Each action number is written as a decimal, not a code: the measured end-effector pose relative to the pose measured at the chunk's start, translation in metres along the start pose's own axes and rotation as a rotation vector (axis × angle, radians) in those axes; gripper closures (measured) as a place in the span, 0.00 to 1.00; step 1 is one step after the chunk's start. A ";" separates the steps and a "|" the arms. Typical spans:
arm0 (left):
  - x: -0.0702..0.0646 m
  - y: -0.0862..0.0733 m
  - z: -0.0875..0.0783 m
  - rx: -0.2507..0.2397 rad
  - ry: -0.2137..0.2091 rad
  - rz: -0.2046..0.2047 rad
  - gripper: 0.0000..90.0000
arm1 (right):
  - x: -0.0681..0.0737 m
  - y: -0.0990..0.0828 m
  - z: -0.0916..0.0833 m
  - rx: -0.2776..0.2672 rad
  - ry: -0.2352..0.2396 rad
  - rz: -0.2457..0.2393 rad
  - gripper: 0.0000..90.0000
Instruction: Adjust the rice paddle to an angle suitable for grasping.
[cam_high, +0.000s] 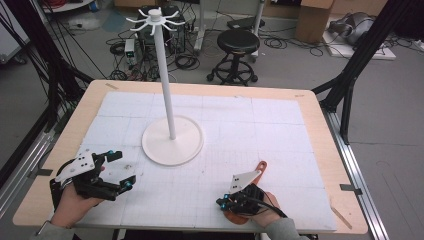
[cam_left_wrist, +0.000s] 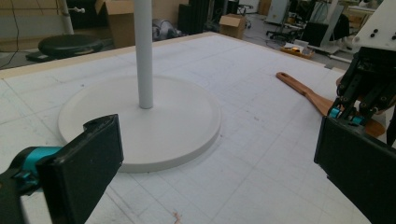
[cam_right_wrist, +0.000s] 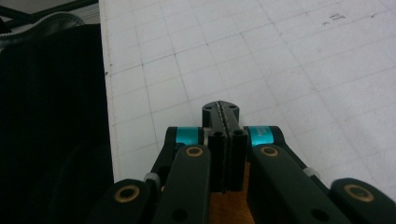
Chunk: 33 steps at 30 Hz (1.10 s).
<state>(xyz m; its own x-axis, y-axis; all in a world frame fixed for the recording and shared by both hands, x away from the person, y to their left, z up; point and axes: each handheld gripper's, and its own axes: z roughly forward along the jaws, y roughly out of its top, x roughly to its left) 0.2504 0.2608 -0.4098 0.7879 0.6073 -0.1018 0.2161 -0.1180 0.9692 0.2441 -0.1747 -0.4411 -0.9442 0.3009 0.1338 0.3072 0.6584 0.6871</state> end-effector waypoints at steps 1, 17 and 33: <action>0.000 0.000 0.001 0.003 0.000 0.001 0.02 | 0.000 0.000 0.000 0.001 0.002 -0.003 1.00; -0.001 -0.001 0.003 0.015 0.000 0.012 0.02 | -0.032 -0.034 -0.059 -0.157 -0.159 0.082 1.00; -0.002 -0.003 0.006 0.034 -0.001 0.014 0.02 | -0.060 -0.075 -0.083 -0.143 -0.287 0.232 1.00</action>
<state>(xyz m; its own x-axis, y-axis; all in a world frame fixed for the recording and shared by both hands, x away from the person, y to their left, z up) 0.2517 0.2548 -0.4134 0.7916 0.6045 -0.0885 0.2246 -0.1532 0.9623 0.2683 -0.2996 -0.4408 -0.7735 0.6249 0.1061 0.4699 0.4531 0.7576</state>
